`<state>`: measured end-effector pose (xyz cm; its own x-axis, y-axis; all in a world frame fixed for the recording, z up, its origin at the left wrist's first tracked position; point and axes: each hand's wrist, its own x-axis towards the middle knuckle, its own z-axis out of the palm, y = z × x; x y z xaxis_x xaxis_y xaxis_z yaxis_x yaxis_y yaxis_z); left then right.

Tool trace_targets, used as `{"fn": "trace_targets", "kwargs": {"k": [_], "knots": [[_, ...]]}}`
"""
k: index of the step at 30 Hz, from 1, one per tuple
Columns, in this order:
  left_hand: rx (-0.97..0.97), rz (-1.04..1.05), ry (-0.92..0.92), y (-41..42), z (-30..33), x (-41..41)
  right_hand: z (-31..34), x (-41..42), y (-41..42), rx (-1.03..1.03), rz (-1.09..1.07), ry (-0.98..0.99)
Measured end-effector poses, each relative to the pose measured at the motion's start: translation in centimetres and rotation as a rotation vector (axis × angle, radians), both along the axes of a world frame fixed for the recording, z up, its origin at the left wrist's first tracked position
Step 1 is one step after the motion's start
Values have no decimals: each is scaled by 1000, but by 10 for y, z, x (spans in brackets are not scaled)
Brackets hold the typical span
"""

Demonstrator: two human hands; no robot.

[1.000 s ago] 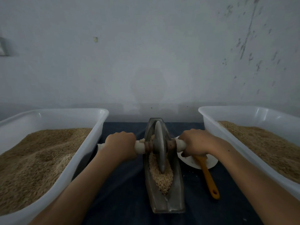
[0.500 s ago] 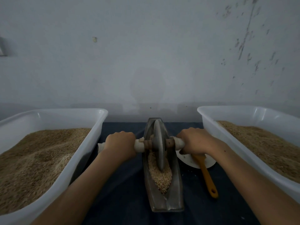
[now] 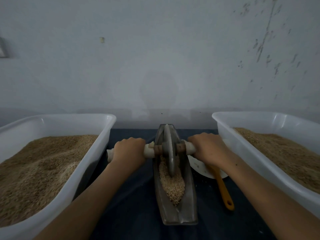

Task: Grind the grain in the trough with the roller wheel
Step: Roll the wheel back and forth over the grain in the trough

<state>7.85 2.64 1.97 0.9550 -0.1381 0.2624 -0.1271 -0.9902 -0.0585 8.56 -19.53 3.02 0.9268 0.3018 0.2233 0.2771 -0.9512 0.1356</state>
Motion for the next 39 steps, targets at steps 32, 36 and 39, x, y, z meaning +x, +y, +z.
{"fn": "trace_targets", "kwargs": {"k": [32, 36, 39], "knots": [[81, -13, 205, 2, 10, -2, 12, -4, 0, -52, -40, 285], [74, -17, 218, 3, 10, -1, 13, -4, 0, -56, -50, 323], [60, -15, 149, 2, 6, 1, 7, -2, 0, -20, -43, 239]]}}
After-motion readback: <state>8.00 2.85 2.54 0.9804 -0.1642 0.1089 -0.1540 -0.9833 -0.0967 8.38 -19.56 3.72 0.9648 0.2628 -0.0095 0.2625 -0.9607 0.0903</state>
